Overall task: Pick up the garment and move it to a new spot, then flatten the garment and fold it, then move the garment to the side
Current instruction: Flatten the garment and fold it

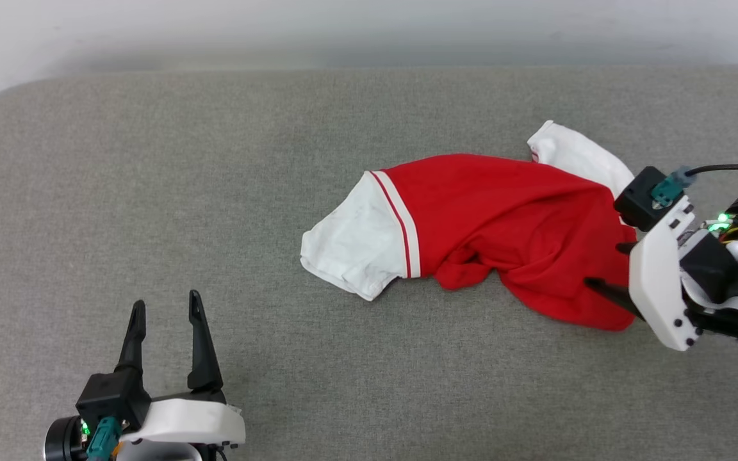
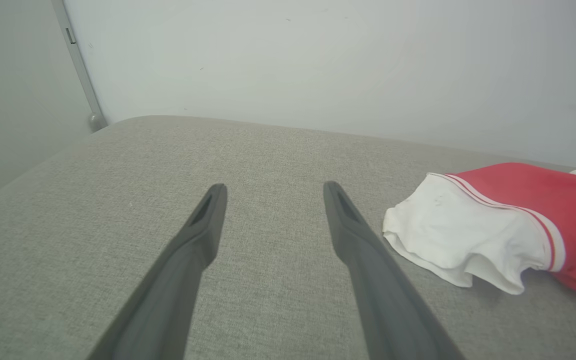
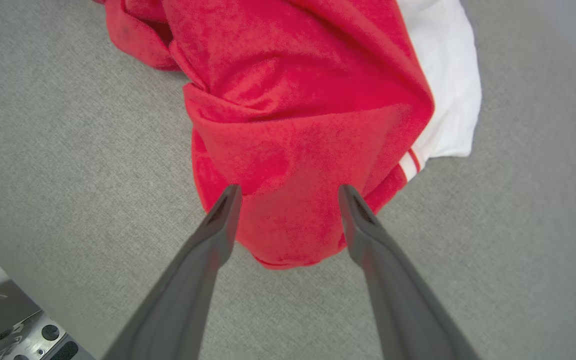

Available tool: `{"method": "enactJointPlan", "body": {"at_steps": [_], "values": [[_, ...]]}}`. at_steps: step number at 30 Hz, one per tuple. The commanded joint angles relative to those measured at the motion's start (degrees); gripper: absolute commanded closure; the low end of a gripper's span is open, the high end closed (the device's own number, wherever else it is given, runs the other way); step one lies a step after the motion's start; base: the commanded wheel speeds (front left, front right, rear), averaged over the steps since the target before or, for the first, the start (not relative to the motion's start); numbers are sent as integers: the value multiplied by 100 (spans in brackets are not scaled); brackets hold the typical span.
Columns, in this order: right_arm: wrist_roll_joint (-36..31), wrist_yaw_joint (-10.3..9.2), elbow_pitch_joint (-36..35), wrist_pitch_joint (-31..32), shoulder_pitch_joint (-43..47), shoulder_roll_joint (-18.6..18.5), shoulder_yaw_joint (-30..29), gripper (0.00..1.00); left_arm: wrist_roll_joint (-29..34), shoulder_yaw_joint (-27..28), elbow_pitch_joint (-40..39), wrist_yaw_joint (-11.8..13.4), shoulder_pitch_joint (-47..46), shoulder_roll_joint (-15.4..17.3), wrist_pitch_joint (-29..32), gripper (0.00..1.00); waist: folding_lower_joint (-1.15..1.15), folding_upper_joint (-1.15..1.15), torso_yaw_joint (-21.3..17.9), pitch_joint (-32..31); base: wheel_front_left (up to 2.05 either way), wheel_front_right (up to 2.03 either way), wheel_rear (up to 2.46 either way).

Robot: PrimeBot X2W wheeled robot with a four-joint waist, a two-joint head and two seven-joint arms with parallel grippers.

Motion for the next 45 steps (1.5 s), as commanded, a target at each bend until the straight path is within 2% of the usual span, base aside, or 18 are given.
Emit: {"method": "enactJointPlan", "body": {"at_steps": [1,8,12,13,14,15,18,22,26,29,34,36,38,40,41,42,45], "values": [[69,-3,119,76,15,167,25,0,-3,-18,-32,-19,-107,-5,-14,0,0,0,43,121,0,0,0],[-65,-2,1087,254,253,928,403,0,-29,-72,23,-31,-285,-6,-14,0,0,0,129,417,0,0,0],[-61,0,1370,63,539,1318,636,0,-48,-84,86,-4,-345,-4,-14,0,0,0,149,414,0,0,0],[-116,6,1345,-72,512,1353,659,12,-51,-74,101,5,-337,-4,-14,0,0,0,143,386,0,0,0],[-221,6,1276,-224,430,1349,670,96,-54,-62,116,7,-315,-3,-14,0,0,0,132,350,0,0,0],[-282,6,1198,-383,356,1309,670,100,-58,-43,124,8,-282,-2,-14,0,0,0,115,309,0,0,0],[-381,3,878,-818,145,1067,625,100,-70,8,126,32,-177,-5,-14,0,0,0,48,162,0,0,0],[-382,-4,183,-1095,105,772,589,100,-88,74,97,53,-65,-5,-14,0,0,0,-52,2,0,0,0],[-467,-4,-527,-1037,404,473,609,100,-91,66,66,52,22,-4,-14,0,0,0,-106,-68,0,0,0],[-494,-3,-889,-929,792,383,630,100,-103,38,51,58,16,-3,-14,0,0,0,-103,-70,0,0,0],[-409,-3,-930,-572,1721,463,710,100,-136,-15,59,51,15,-4,-14,0,0,0,-59,-46,0,0,0],[-567,-3,-810,-481,1960,505,731,100,-138,-40,87,41,8,-5,-14,0,0,0,-28,-50,0,0,0],[-622,7,-594,-574,2428,751,790,100,-102,-33,140,38,62,-5,-14,0,0,0,-37,-136,0,0,0],[-636,6,-539,-767,2471,847,636,100,-60,-11,161,35,119,-4,-14,0,0,0,-78,-218,0,0,0],[-717,5,-519,-893,2469,873,518,58,-31,-7,172,25,140,-4,-14,0,0,0,-99,-263,0,0,0],[-829,2,-515,-1081,2436,893,335,0,-9,-1,190,6,154,-4,-14,0,0,0,-118,-318,0,0,0],[-1128,-5,-519,-1607,2575,895,-315,0,106,57,220,-42,166,-3,-14,0,0,0,-180,-464,0,0,0]]}}
